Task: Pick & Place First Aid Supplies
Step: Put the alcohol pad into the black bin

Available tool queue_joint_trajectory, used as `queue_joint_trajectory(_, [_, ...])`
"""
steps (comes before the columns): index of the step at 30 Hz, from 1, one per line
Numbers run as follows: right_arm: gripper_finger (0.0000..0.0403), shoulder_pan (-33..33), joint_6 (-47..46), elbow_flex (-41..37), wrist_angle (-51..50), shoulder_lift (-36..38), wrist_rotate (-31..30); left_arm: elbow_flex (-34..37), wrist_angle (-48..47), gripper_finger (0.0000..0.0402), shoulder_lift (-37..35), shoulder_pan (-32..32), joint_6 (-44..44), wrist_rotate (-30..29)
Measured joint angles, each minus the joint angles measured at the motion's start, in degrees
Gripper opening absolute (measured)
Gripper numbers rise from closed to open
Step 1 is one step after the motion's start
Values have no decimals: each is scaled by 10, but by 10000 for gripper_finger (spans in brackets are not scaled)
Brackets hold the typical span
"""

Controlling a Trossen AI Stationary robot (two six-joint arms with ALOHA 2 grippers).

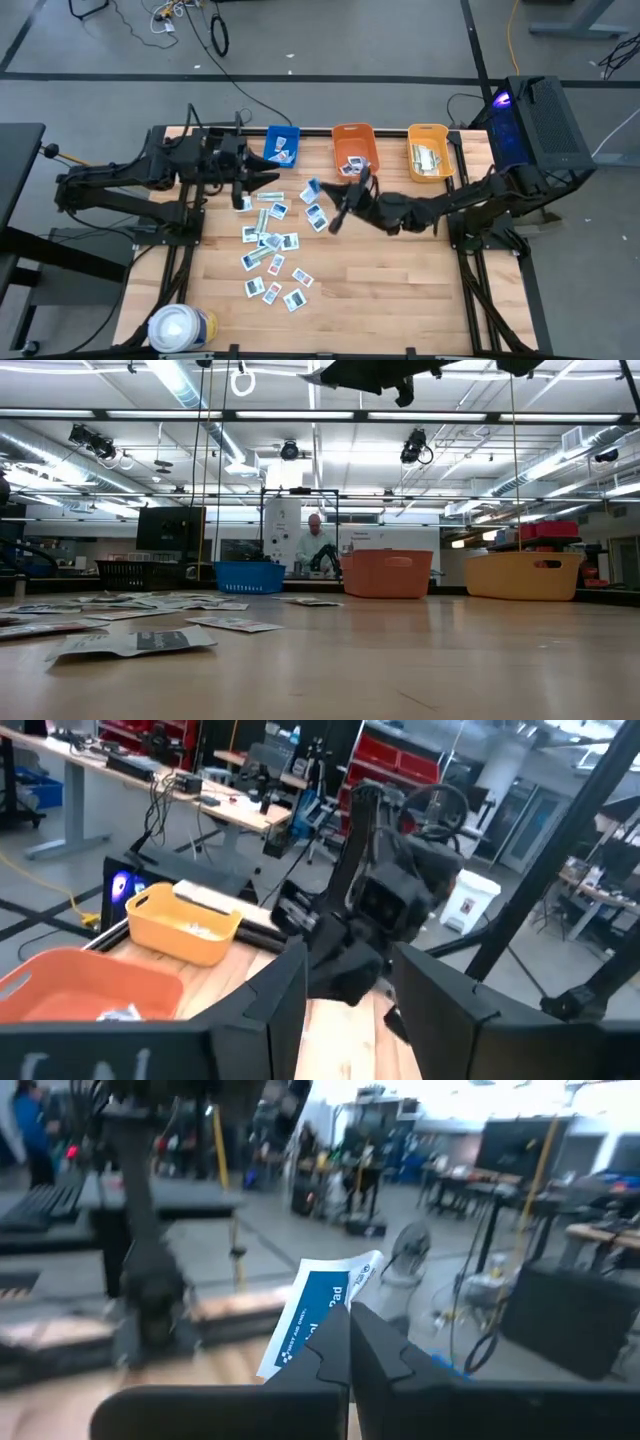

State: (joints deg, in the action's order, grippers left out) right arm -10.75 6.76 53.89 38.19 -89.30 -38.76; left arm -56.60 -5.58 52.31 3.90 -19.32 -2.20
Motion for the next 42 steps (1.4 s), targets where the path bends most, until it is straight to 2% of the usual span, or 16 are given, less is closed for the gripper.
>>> queue_joint_trajectory(8, [2, 11, 109, 0, 129, 0, 1, 0, 66, 154, 58, 0, -14, 50])
queue_joint_trajectory(12, [2, 11, 138, 0, 164, 0, 1, 0, 98, 154, 85, 0, -15, 45])
queue_joint_trajectory(20, [2, 1, 175, 0, 172, 0, -58, 0, 101, 154, 131, 0, -8, -10])
queue_joint_trajectory(29, [2, 0, 186, 0, 171, 0, -60, 0, 105, 154, 168, 0, -8, -32])
queue_joint_trajectory(42, [2, 0, 181, 0, 135, -1, -58, 0, 171, 154, 186, 1, -10, -81])
